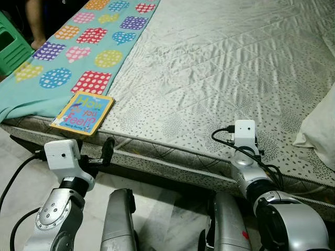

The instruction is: Clean up the room

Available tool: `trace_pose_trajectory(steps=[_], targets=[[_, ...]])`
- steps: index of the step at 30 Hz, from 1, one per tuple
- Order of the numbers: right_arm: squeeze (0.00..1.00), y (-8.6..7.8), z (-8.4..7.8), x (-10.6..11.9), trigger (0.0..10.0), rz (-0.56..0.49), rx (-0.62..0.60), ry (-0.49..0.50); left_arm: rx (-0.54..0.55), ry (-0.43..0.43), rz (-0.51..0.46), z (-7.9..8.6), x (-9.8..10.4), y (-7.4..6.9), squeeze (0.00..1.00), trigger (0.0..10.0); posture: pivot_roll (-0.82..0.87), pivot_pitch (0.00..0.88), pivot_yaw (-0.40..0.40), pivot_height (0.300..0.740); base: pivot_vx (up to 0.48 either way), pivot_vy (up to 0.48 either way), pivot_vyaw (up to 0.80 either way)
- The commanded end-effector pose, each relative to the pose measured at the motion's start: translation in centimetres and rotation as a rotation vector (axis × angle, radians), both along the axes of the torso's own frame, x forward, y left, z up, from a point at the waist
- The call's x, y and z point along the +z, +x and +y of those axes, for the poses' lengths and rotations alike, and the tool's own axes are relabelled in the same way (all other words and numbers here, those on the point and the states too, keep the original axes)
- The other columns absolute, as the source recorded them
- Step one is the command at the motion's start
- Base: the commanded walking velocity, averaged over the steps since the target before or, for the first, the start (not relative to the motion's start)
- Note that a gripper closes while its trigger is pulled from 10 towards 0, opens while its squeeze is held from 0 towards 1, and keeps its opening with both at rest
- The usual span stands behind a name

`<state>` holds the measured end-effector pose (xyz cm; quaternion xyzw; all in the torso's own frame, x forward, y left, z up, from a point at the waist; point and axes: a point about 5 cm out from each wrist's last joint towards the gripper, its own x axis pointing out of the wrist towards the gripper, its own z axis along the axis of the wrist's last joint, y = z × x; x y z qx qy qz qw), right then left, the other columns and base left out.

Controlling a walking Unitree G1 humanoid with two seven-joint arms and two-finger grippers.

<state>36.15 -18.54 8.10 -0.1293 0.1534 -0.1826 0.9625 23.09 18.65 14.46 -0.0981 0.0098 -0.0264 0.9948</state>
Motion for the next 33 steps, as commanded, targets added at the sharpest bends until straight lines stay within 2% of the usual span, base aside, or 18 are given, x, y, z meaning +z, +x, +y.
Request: trace_pose_trajectory(steps=[1, 15, 19, 22, 29, 30, 31, 32, 33], targets=[[0.0, -0.3, 0.2, -0.6, 0.0, 0.019, 0.002, 0.016, 0.005, 0.006, 0.013, 0.3, -0.2, -0.1, 0.0, 10.0, 0.21, 0.134, 0.044, 0.544, 0.0, 0.0, 0.0], [0.0, -0.5, -0.2, -0.9, 0.0, 0.016, -0.027, 0.071, 0.004, 0.006, 0.014, 0.3, -0.3, -0.1, 0.0, 10.0, 0.2, 0.126, 0.048, 0.544, 0.0, 0.0, 0.0], [0.0, -0.3, -0.4, -0.5, 0.0, -0.014, -0.025, 0.139, 0.005, -0.002, 0.006, 0.1, -0.3, 0.2, 0.0, 10.0, 0.18, 0.119, 0.045, 0.544, 0.0, 0.0, 0.0], [0.0, 0.1, -0.4, 0.1, 0.0, -0.052, 0.006, 0.185, 0.015, -0.009, -0.001, -0.1, -0.5, 0.7, 0.0, 10.0, 0.15, 0.103, 0.041, 0.544, 0.0, 0.0, 0.0], [0.0, 0.3, -0.7, 1.1, 0.0, -0.143, 0.115, 0.21, 0.059, -0.01, 0.002, -0.4, -1.2, 1.5, 0.0, 10.0, 0.07, 0.079, 0.037, 0.544, 0.0, 0.0, 0.0], [0.0, 0.1, -0.7, 1.3, 0.3, -0.183, 0.142, 0.246, 0.062, -0.014, 0.003, -0.4, -1.3, 1.6, 0.0, 10.0, 0.06, 0.073, 0.037, 0.544, 0.0, 0.0, 0.0], [0.0, 0.1, -0.6, 1.3, 3.1, -0.196, 0.161, 0.266, 0.061, -0.016, 0.003, -0.5, -1.4, 1.6, 0.0, 10.0, 0.04, 0.068, 0.039, 0.544, 0.0, 0.0, 0.0], [0.0, -0.1, -0.4, 1.3, 8.4, -0.211, 0.185, 0.29, 0.061, -0.019, 0.004, -0.6, -1.5, 1.7, 0.0, 10.0, 0.03, 0.06, 0.042, 0.544, 0.0, 0.0, 0.0], [0.0, -0.3, -0.3, 1.3, 10.0, -0.228, 0.206, 0.312, 0.059, -0.022, 0.004, -0.7, -1.6, 1.7, 0.0, 10.0, 0.02, 0.056, 0.044, 0.544, 0.0, 0.0, 0.0]])
